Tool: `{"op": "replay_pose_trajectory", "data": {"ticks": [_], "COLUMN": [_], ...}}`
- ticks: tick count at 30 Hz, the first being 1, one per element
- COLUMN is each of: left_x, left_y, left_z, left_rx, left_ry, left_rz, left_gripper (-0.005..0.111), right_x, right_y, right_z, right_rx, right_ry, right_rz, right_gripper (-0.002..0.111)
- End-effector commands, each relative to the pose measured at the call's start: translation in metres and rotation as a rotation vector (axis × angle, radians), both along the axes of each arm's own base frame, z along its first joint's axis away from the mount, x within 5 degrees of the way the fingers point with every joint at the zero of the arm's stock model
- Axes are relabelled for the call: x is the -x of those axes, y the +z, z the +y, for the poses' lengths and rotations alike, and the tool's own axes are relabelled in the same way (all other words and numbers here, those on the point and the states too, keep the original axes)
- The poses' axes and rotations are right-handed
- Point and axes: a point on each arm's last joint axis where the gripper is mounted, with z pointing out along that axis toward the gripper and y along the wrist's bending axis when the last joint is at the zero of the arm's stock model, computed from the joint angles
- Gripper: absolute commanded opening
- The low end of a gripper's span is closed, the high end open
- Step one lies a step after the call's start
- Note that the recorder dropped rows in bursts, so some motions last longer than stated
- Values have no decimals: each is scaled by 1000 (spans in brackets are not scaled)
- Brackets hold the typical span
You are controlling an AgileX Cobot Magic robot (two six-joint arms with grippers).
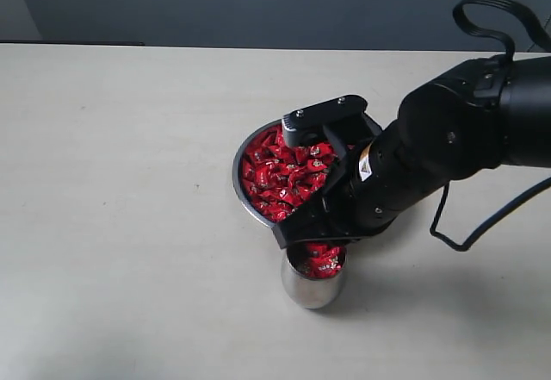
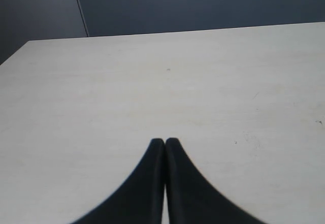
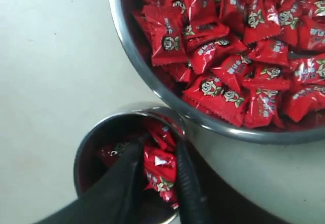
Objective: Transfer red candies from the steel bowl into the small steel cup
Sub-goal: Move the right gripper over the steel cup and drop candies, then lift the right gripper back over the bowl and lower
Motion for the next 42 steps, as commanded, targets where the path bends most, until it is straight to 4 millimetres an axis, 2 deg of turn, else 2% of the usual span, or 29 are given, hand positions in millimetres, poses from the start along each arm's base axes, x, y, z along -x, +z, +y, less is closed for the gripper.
{"op": "replay_pose_trajectory", "data": {"ticks": [1, 4, 9, 12, 14, 15, 19, 22, 26, 29, 37, 42], "left_x": [0, 0, 0, 0, 0, 0, 0, 0, 0, 0, 0, 0], "left_y": [0, 0, 0, 0, 0, 0, 0, 0, 0, 0, 0, 0], "left_z": [0, 0, 0, 0, 0, 0, 0, 0, 0, 0, 0, 0], "left_rx": [-2, -2, -2, -2, -2, -2, -2, -2, -2, -2, -2, -2], "left_ry": [2, 2, 2, 2, 2, 2, 2, 2, 2, 2, 2, 2], "left_rz": [-12, -12, -12, -12, -12, -12, -12, -12, -12, -12, -12, -12], "left_gripper": [0, 0, 0, 0, 0, 0, 0, 0, 0, 0, 0, 0], "right_x": [-4, -18, -57, -108, -130, -135, -154, -171, -181, -184, -190, -192], "right_y": [17, 36, 63, 73, 69, 68, 47, 15, -23, -38, -43, -55], "right_z": [-5, -11, -30, -56, -59, -57, -35, -20, -7, -3, 4, 4], "right_rx": [-26, -25, -51, -28, 10, 6, -36, -44, -45, -40, -58, -40], "right_ry": [27, -9, -177, -332, -333, -325, -250, -221, -172, -157, -117, -112], "right_rz": [-99, -183, -272, -286, -246, -233, -150, -95, 9, 48, 55, 67], "right_gripper": [23, 23, 23, 23, 25, 27, 46, 41, 31, 31, 31, 31]}}
